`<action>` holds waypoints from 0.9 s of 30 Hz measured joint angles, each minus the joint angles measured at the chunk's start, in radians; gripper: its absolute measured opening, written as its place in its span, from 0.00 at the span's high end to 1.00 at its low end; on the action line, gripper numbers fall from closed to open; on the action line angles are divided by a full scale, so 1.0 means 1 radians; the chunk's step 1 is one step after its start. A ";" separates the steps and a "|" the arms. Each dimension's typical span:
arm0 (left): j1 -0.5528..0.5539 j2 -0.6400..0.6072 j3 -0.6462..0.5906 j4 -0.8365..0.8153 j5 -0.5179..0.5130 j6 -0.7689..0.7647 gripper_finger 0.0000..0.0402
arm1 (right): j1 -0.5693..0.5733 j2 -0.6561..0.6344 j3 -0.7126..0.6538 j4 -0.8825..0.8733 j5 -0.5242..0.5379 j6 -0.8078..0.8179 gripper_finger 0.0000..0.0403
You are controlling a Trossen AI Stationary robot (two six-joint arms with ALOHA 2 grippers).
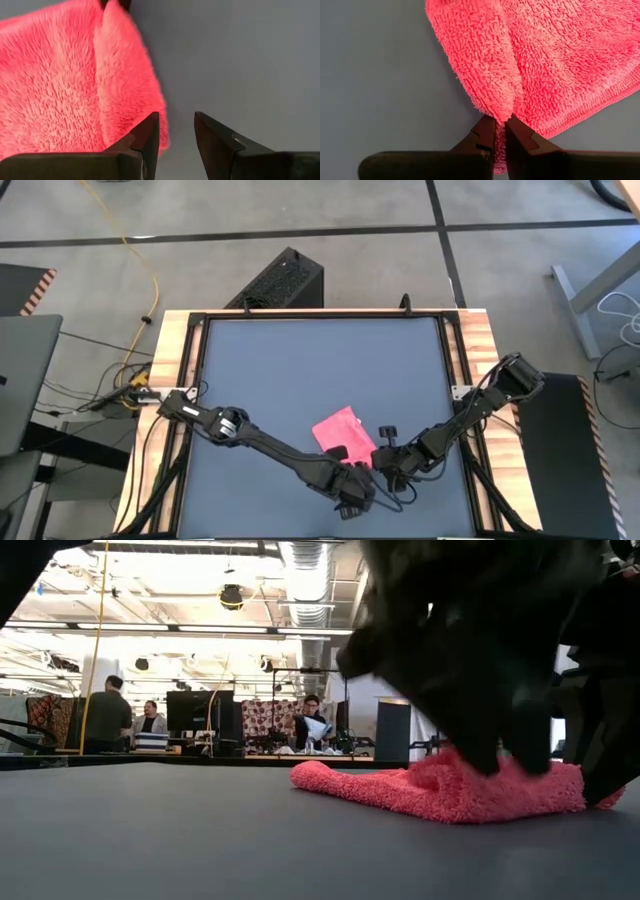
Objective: Roll towel
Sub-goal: Roll the pink towel
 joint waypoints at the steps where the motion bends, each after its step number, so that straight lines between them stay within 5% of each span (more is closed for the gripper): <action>1: -0.005 -0.002 0.013 -0.003 -0.006 0.006 0.72 | 0.000 0.000 0.000 0.000 0.000 0.000 0.89; 20: 0.000 -0.020 0.015 -0.112 -0.106 0.000 0.78 | -0.008 0.000 0.000 0.002 0.000 0.008 0.89; 27: 0.054 -0.022 0.007 -0.114 -0.018 -0.008 0.80 | -0.008 0.000 0.000 0.002 0.000 0.019 0.89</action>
